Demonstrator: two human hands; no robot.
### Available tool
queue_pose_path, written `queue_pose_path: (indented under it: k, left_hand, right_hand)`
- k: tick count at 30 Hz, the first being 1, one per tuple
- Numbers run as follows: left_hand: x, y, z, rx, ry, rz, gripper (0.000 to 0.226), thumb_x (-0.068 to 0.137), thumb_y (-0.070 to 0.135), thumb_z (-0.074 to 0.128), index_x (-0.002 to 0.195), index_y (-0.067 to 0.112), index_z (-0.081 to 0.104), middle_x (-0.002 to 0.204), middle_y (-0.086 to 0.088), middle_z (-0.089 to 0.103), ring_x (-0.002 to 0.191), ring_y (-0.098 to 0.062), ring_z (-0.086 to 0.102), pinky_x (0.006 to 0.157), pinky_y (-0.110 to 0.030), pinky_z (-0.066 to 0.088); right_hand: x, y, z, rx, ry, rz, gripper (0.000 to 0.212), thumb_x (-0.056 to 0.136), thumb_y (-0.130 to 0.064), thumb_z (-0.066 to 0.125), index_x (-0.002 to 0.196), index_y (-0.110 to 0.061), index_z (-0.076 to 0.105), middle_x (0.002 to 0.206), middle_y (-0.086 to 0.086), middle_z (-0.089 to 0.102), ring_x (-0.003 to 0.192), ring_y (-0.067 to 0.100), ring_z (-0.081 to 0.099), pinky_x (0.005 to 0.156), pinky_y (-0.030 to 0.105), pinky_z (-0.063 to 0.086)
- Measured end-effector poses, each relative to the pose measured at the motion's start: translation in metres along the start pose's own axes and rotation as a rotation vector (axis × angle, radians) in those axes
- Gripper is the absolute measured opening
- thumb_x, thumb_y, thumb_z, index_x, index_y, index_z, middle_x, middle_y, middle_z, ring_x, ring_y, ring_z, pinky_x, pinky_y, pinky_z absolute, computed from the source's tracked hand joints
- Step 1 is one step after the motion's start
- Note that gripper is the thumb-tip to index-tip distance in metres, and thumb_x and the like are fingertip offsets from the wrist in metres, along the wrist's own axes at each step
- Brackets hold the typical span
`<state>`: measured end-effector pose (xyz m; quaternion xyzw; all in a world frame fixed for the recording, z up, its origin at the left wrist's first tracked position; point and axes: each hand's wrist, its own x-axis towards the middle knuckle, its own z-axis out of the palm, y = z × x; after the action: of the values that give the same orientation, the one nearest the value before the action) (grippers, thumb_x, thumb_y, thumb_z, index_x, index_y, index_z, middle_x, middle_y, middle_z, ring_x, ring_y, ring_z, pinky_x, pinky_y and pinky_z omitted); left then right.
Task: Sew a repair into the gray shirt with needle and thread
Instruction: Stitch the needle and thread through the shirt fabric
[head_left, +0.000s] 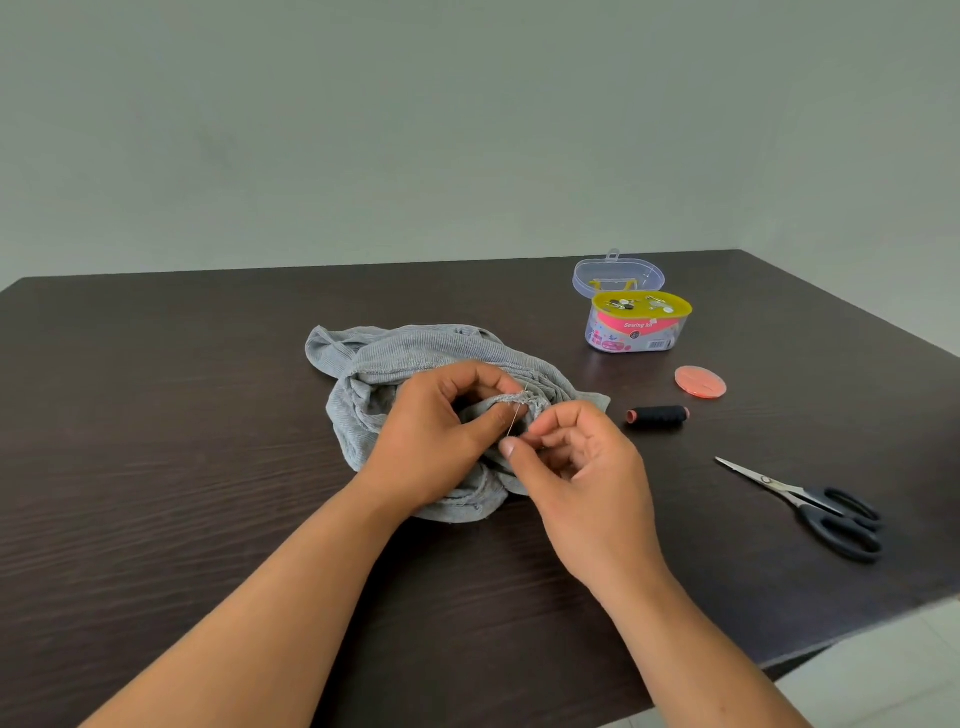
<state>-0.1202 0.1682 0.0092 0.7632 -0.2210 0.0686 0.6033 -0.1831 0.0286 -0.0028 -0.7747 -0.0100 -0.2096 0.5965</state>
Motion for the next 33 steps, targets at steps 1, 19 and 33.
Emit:
queue_pose_path:
  k: [1, 19, 33]
  left_hand:
    - [0.0, 0.0, 0.0, -0.001, -0.002, -0.001, 0.017, 0.089, 0.004, 0.075, 0.089, 0.022, 0.074, 0.078, 0.009, 0.075, 0.077, -0.004, 0.071, 0.074, -0.019, 0.055]
    - [0.001, -0.003, 0.0, -0.048, -0.023, 0.001, 0.014, 0.089, 0.005, 0.075, 0.088, 0.019, 0.073, 0.079, 0.001, 0.076, 0.078, -0.012, 0.072, 0.078, -0.028, 0.06]
    - [0.001, -0.004, 0.0, -0.053, -0.035, 0.011, 0.013, 0.088, 0.004, 0.076, 0.091, 0.017, 0.075, 0.084, 0.002, 0.078, 0.082, -0.011, 0.074, 0.08, -0.026, 0.06]
  right_hand:
    - [0.0, 0.001, 0.0, -0.012, 0.017, -0.003, 0.017, 0.081, -0.014, 0.079, 0.082, -0.02, 0.063, 0.075, -0.007, 0.069, 0.065, 0.007, 0.063, 0.061, 0.017, 0.05]
    - [0.003, 0.003, -0.005, -0.212, 0.282, -0.169, 0.016, 0.088, -0.036, 0.065, 0.101, -0.028, 0.06, 0.105, -0.013, 0.059, 0.101, 0.008, 0.055, 0.085, 0.009, 0.039]
    - [0.037, -0.017, -0.013, -0.162, -0.037, 0.061, 0.011, 0.091, -0.03, 0.067, 0.082, -0.031, 0.074, 0.089, -0.018, 0.071, 0.09, -0.006, 0.063, 0.077, 0.016, 0.047]
